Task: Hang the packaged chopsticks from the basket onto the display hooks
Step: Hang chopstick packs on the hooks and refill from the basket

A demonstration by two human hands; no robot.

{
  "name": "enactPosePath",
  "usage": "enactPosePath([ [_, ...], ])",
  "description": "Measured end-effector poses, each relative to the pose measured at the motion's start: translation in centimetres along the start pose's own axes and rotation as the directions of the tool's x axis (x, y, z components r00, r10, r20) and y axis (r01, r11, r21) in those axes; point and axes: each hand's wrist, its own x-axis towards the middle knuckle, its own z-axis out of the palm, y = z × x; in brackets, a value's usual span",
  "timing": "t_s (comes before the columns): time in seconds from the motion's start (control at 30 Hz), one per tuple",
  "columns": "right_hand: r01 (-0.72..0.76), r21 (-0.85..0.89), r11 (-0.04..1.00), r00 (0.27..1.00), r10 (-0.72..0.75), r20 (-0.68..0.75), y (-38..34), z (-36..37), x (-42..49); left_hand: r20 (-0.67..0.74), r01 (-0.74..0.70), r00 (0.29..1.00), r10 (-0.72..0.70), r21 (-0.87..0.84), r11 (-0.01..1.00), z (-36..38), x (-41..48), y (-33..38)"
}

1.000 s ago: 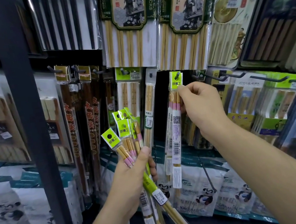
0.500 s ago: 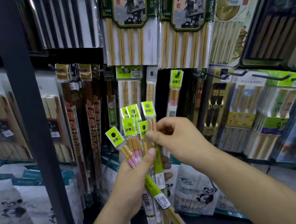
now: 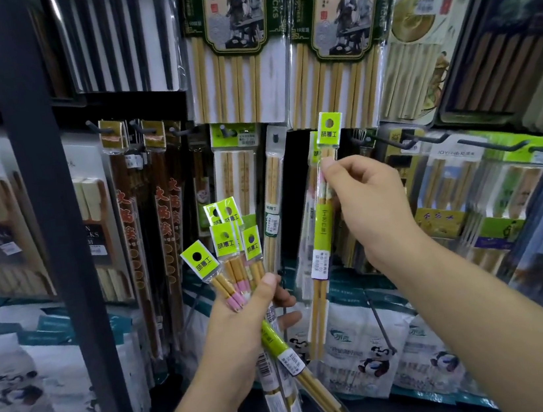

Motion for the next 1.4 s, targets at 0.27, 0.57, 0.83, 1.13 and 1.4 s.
enactPosePath([
  [0.27, -0.026, -0.021, 0.999, 1.000, 0.026, 0.009, 0.3, 0.2, -0.3, 0.008, -0.001, 1.000, 0.001, 0.003, 1.000, -0.2, 0.0, -0.1],
  [0.57, -0.076, 0.019, 0.997, 0.997, 0.076, 0.028, 0.7, 0.3, -0.6, -0.009, 0.004, 1.000, -0.004, 0.024, 1.000, -0.3, 0.0, -0.2],
  [0.83, -0.106, -0.156, 0.982, 0.994, 0.107, -0.002, 1.9, 0.2, -0.2, -0.020, 0.012, 1.000, -0.011, 0.073, 0.997, -0.5, 0.0, -0.1],
  [1.13, 0.003, -0.151, 0.989, 0.994, 0.014, 0.112, 2.7, 0.6, -3.9, 0.066, -0.008, 0.998, 0.000, 0.119, 0.993, -0.2, -0.4, 0.0],
  [1.4, 0.089, -0.218, 0.972, 0.883, 0.025, 0.469, 2.5, 1.4, -5.7, 0.076, -0.076, 0.995, 0.063, 0.179, 0.981, -0.1, -0.3, -0.1],
])
